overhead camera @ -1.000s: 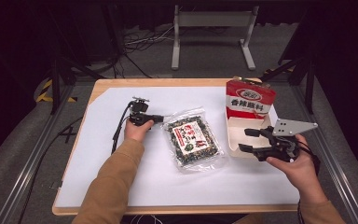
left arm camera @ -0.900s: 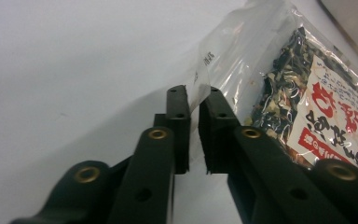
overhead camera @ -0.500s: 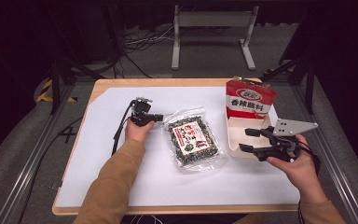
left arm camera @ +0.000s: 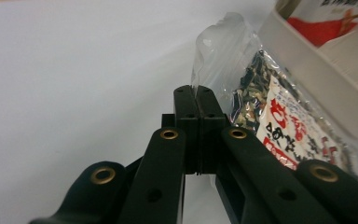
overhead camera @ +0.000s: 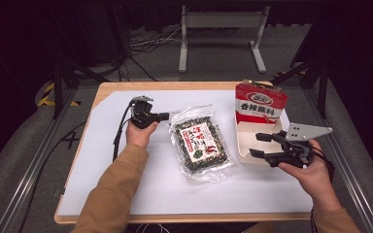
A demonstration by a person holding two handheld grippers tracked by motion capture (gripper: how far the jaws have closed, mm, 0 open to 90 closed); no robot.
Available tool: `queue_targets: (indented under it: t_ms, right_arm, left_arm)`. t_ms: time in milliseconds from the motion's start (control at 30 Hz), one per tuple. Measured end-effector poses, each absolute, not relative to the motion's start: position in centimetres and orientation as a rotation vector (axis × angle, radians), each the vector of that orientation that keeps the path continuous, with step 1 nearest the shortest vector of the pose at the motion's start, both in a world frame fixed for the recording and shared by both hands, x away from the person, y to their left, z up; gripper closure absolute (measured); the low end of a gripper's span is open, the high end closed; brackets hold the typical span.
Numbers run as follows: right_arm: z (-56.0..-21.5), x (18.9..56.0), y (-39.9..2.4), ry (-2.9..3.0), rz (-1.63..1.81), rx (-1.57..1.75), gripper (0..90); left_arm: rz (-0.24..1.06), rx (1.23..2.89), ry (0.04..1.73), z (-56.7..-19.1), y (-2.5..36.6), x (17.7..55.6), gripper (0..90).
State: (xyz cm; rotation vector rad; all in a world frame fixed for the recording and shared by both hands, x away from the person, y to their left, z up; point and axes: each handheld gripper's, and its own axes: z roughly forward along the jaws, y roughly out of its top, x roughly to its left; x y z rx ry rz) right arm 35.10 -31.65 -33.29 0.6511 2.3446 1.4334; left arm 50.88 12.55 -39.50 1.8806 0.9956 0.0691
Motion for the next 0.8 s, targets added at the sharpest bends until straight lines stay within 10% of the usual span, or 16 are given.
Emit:
queue_targets:
  t_ms: [800]
  right_arm:
    - [-32.9,34.6,-31.2,2.343,1.447,0.635,39.2]
  left_arm:
    - [0.241,1.762,0.607,-29.7,13.1,42.4,90.0]
